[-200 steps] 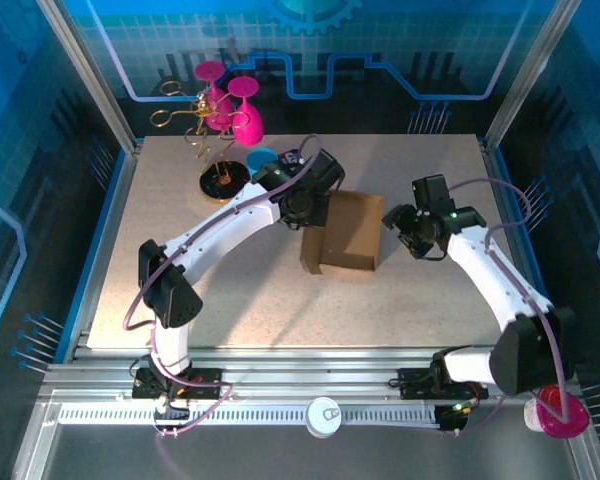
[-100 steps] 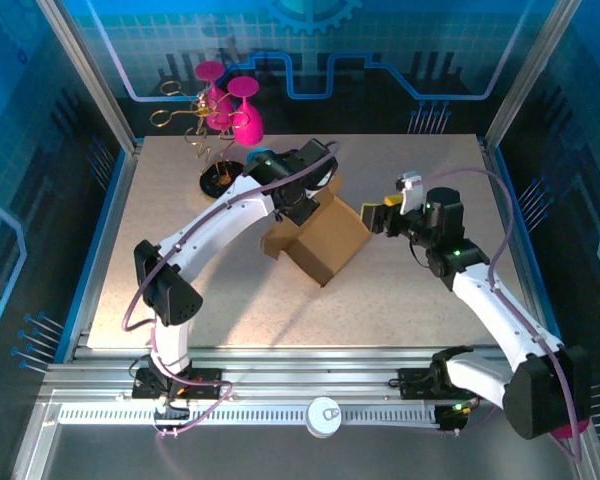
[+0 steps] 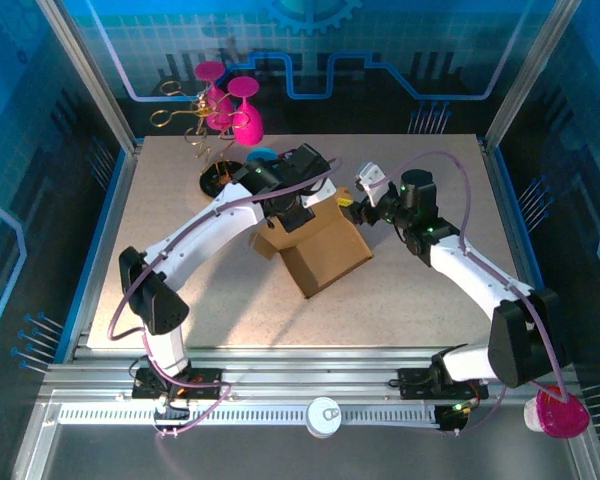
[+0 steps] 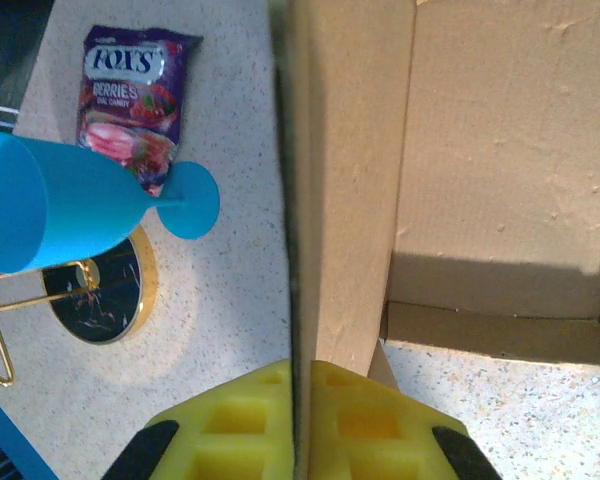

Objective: Fold the paper box

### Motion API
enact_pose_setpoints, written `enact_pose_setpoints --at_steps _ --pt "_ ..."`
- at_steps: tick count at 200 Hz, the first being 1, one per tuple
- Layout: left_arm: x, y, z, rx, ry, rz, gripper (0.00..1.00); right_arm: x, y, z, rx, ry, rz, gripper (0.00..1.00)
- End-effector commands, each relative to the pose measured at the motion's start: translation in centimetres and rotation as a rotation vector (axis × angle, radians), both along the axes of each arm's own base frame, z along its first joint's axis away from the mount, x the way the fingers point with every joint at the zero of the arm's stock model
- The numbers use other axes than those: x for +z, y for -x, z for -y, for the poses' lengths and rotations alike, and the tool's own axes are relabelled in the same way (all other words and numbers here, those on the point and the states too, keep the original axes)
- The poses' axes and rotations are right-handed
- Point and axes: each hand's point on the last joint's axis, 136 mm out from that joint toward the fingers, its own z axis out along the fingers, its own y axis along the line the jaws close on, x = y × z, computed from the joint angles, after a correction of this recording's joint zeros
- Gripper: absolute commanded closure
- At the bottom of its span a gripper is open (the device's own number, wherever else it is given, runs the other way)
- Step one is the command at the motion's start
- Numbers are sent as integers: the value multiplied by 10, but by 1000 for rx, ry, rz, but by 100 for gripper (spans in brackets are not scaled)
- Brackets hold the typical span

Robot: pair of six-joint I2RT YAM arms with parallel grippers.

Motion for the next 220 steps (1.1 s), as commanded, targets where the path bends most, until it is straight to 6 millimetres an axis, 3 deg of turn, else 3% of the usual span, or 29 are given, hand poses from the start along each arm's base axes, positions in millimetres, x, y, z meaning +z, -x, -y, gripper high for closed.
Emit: enact_pose_setpoints --at_steps 1,43,106,111,141,168,191,200,204,220 --pt "14 3 6 -53 32 35 100 13 -6 -13 50 21 58 33" --pt "13 2 7 -65 23 36 100 5 -7 -22 73 43 33 53" --pt "19 -3 13 -32 61 47 100 3 -3 -25 70 52 11 100" --pt "21 -4 14 -22 75 48 98 3 -2 -24 69 53 6 100" --pt "45 -9 13 117 211 83 59 0 0 -19 45 31 -2 100" --pt "71 -1 -5 284 468 47 40 -4 3 -7 19 4 -30 100" --pt "71 16 -32 376 652 -21 33 -8 5 8 -8 -27 -51 100" --pt "62 24 -44 411 694 -48 33 -5 4 13 -15 -38 -49 100" --pt "58 27 -50 427 708 -55 33 -15 7 15 -18 -35 -72 100" --pt "35 41 -68 481 747 -98 32 -20 9 21 -26 -44 -90 100"
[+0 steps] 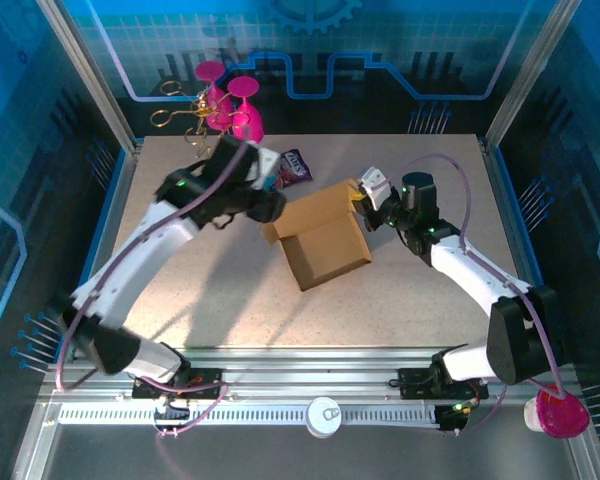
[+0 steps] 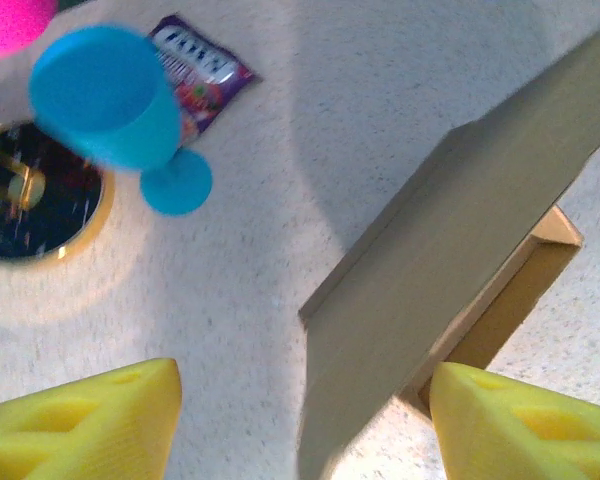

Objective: Fold the paper box

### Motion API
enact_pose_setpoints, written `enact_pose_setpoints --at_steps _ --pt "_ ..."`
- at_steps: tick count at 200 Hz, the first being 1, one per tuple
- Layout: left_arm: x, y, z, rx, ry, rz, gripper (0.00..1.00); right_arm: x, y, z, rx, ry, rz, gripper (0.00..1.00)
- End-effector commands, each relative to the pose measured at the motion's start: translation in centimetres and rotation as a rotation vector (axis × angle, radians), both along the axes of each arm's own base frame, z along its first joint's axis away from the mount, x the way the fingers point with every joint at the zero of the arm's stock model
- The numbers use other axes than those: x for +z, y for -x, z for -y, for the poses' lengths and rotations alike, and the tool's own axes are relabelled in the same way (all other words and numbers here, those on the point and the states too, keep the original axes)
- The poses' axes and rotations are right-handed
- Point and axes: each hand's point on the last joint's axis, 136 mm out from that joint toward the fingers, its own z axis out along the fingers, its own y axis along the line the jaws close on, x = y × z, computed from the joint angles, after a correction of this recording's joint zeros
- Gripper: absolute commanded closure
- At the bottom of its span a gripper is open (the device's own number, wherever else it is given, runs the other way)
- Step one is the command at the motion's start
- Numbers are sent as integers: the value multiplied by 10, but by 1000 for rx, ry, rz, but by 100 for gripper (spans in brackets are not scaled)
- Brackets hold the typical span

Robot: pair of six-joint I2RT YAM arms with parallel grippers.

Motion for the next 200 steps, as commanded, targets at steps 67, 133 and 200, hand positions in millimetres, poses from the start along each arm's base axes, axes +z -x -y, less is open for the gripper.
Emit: enact_pose_setpoints --at_steps 67,133,200 --pt "-65 13 -9 53 265 -158 35 -7 7 14 -4 -41 -43 100" --pt "-77 -15 5 3 228 -179 37 -8 5 13 -2 -35 -53 100" --pt "-89 -31 24 70 235 -214 71 -12 -6 11 -99 -47 -67 100"
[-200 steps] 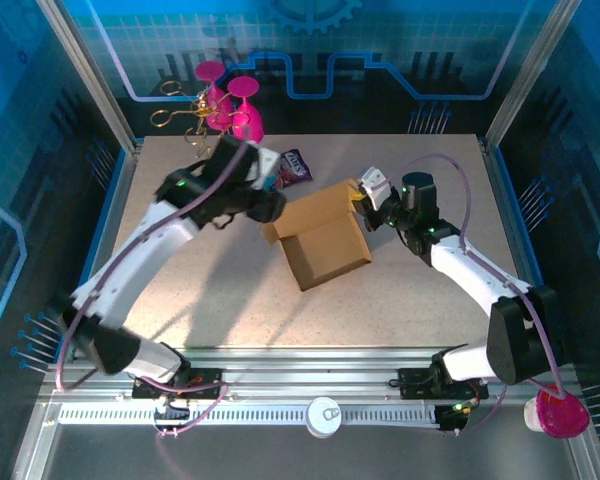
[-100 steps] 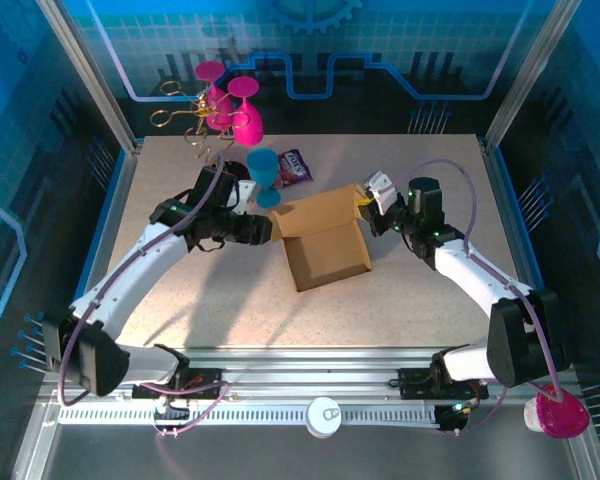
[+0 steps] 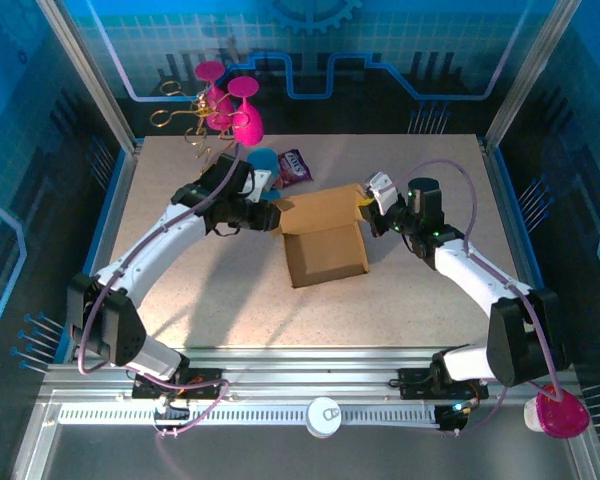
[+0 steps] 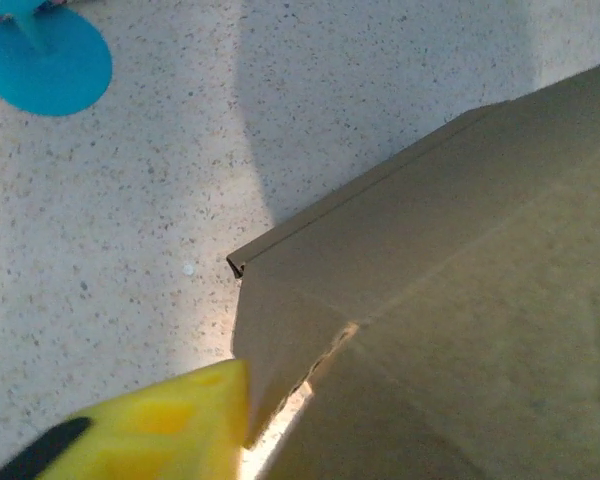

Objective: Fold the paper box

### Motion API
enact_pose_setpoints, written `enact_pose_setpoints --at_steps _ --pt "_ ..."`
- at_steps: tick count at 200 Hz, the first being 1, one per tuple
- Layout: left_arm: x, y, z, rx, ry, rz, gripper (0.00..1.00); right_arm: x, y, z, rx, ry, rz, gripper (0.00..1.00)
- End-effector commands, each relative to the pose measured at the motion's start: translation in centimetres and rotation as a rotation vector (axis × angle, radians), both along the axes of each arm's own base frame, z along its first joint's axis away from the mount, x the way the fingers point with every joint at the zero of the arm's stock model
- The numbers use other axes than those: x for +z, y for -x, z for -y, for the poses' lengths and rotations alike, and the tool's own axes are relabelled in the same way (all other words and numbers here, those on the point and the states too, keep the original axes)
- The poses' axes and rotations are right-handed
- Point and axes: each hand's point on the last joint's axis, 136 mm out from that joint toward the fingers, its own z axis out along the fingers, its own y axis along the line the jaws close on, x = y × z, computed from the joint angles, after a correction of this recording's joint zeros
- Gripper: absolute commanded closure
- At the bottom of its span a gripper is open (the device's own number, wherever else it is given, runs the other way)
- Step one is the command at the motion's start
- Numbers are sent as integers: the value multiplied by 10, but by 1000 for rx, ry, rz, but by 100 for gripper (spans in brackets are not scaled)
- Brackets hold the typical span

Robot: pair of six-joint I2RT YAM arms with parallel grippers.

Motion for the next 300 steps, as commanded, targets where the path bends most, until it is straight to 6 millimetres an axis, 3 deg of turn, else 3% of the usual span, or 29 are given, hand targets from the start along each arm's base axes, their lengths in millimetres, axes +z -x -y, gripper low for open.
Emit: enact_pose_setpoints --at_steps 1,100,214,245,262,300 --pt "5 -9 9 33 8 13 71 7 -10 -3 -61 -23 12 100" --pt "-22 -35 21 135 -55 15 100 -11 -20 -14 -238 -156 32 100" --pt "-15 -46 51 303 -10 133 100 -45 -30 2 -414 -297 18 100" --pt "-7 -53 61 282 -4 230 100 -49 -33 5 -435 -313 18 98" --pt "-13 -54 65 271 0 256 100 -52 -36 8 -450 -328 20 97" --pt "-15 -48 60 250 -24 322 100 -48 -41 14 -463 -362 51 96"
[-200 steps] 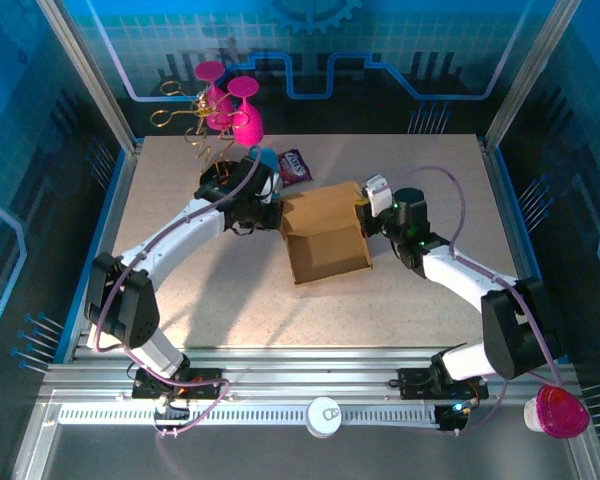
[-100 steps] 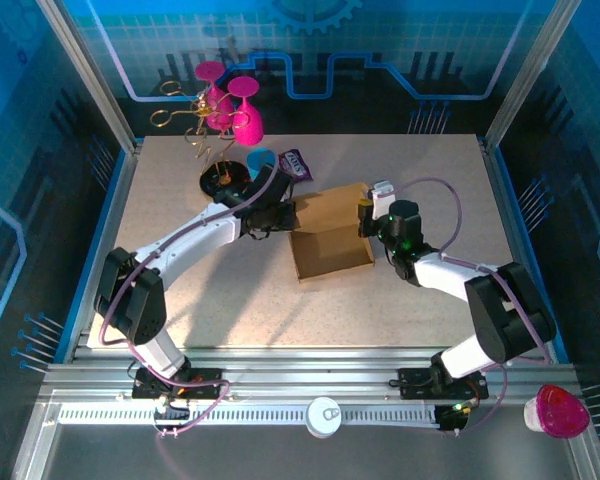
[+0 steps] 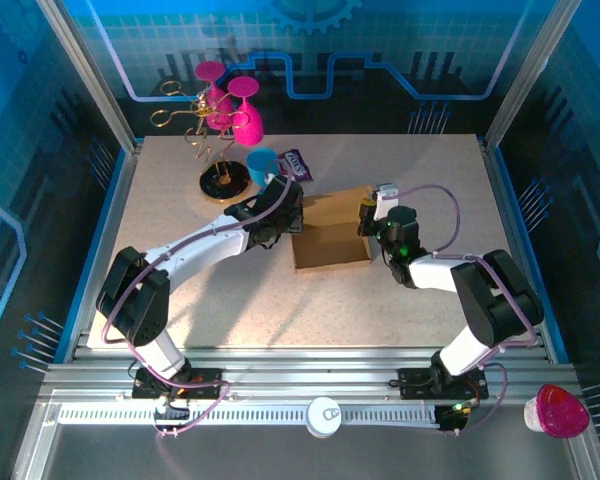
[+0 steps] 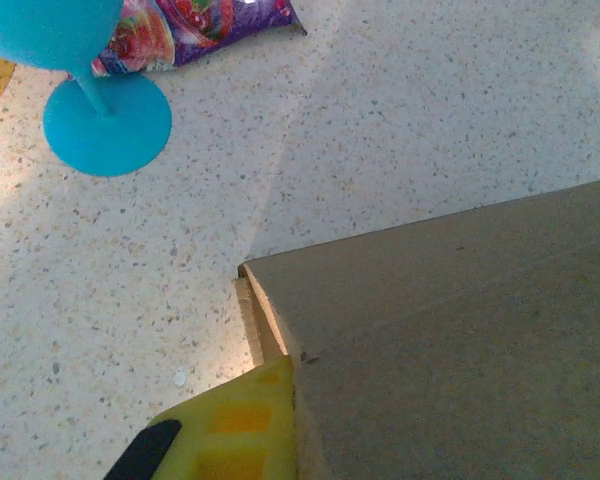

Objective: Fold the paper box

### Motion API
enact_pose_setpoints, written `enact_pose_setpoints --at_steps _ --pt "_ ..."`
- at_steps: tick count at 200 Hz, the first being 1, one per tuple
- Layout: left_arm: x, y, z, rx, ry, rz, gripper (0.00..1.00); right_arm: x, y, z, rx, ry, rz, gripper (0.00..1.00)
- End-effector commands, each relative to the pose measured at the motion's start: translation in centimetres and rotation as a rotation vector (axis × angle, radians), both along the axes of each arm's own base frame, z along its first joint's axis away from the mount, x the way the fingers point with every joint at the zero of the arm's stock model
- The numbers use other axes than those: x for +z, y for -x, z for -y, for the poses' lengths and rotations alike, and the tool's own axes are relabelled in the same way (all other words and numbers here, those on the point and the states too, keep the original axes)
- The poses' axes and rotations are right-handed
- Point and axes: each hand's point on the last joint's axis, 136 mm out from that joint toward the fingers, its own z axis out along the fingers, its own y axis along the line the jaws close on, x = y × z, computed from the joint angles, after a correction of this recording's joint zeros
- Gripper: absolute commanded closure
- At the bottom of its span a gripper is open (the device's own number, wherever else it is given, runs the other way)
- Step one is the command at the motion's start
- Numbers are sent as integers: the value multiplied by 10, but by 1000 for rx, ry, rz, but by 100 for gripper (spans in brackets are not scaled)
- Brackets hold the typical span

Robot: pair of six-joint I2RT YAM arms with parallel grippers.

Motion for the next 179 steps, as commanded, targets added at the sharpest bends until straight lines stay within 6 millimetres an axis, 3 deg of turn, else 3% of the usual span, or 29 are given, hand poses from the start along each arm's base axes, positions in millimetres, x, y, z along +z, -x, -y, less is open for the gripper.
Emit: enact_pose_setpoints --at_steps 1,55,114,150,179 --pt "31 -6 20 -62 64 151 100 8 -1 -7 23 -61 44 96" --pt "19 11 10 -95 53 186 100 3 7 -2 4 -151 83 93" --pt "-2 30 19 -132 -2 184 100 -11 22 4 -13 -173 53 90" --pt "-15 41 18 -133 -97 174 100 -5 36 13 -33 -165 34 60" --pt "-23 46 20 -145 -142 178 100 6 44 18 -54 -170 -24 53"
